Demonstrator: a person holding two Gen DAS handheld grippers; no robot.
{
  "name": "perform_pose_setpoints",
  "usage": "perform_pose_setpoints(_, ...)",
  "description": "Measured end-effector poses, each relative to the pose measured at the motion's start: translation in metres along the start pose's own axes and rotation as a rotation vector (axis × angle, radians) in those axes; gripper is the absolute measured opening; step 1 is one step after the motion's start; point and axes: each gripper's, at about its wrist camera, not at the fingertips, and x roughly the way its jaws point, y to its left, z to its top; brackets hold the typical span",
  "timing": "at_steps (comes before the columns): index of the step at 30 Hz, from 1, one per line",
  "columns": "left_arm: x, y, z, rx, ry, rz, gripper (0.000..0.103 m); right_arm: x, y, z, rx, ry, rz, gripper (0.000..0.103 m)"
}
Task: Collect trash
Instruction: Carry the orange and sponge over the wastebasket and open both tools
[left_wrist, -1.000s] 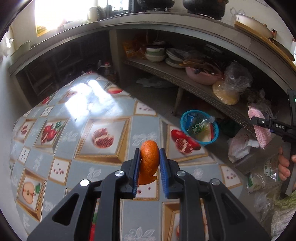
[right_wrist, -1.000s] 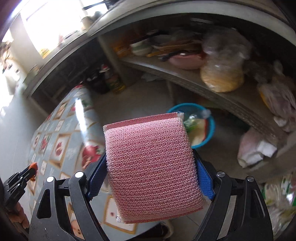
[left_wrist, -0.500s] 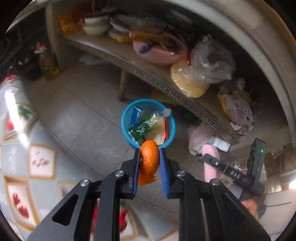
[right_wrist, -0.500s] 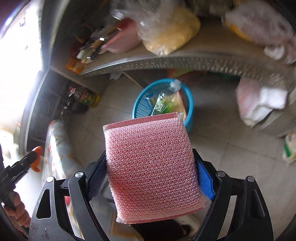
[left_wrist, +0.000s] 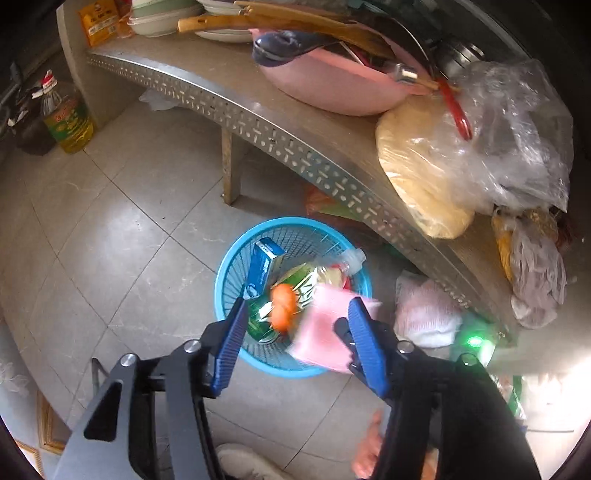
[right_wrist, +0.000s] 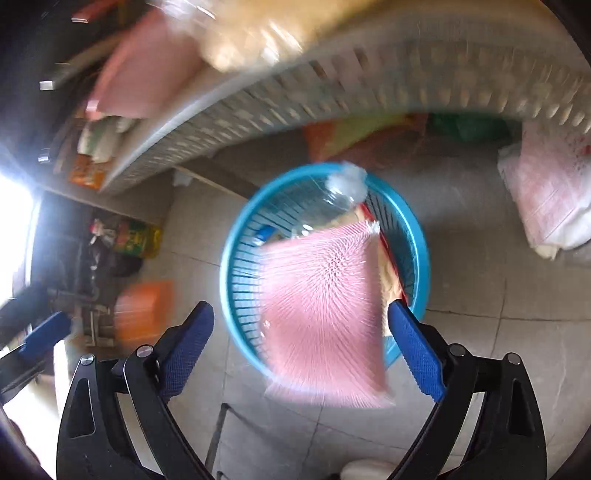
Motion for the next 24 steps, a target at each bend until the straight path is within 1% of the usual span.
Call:
perform_pose_setpoints(3, -0.004, 0.004, -0.005, -0.034, 0.009, -0.028, 0.060, -0.002, -0.016, -0.004, 0.039, -0.008, 0.003, 0.091)
perform_pose_setpoints(7, -0.023, 0.003, -0.014, -0.013, -0.020, -0.030, 0.060, -0.022, -0.028, -0.015, 0.031, -0.032, 0.010, 0.091)
perform_pose_setpoints(11, -0.060, -0.002, -0.030, 0.030, -0.075, -0.028, 0.060, -0.048, -0.028, -0.031, -0.024, -0.068, 0.005, 0.091)
perform_pose_setpoints(14, -0.099, -0.004, -0.050, 0.055, -0.122, -0.037, 0.061, -0.072, -0.020, -0.045, -0.094, -0.100, 0.001, 0.091)
perform_pose_setpoints(16, -0.132, -0.006, -0.067, 0.077, -0.177, -0.050, 0.062, -0.090, -0.014, -0.056, -0.157, -0.120, 0.001, 0.091)
perform_pose_setpoints(19, -0.181, -0.007, -0.101, 0.106, -0.269, -0.036, 0.071, -0.126, -0.006, -0.078, -0.267, -0.160, 0.003, 0.091)
perform_pose_setpoints(20, -0.195, -0.007, -0.113, 0.107, -0.297, -0.026, 0.076, -0.140, -0.004, -0.086, -0.305, -0.172, 0.001, 0.091)
perform_pose_setpoints(21, -0.212, -0.005, -0.128, 0.099, -0.330, -0.015, 0.081, -0.151, -0.002, -0.092, -0.341, -0.184, 0.001, 0.091)
perform_pose_setpoints(22, -0.228, -0.002, -0.144, 0.082, -0.365, -0.007, 0.084, -0.165, 0.000, -0.099, -0.382, -0.198, -0.004, 0.091)
perform_pose_setpoints(24, -0.257, 0.004, -0.175, 0.038, -0.430, -0.006, 0.094, -0.196, 0.004, -0.114, -0.461, -0.234, -0.003, 0.091)
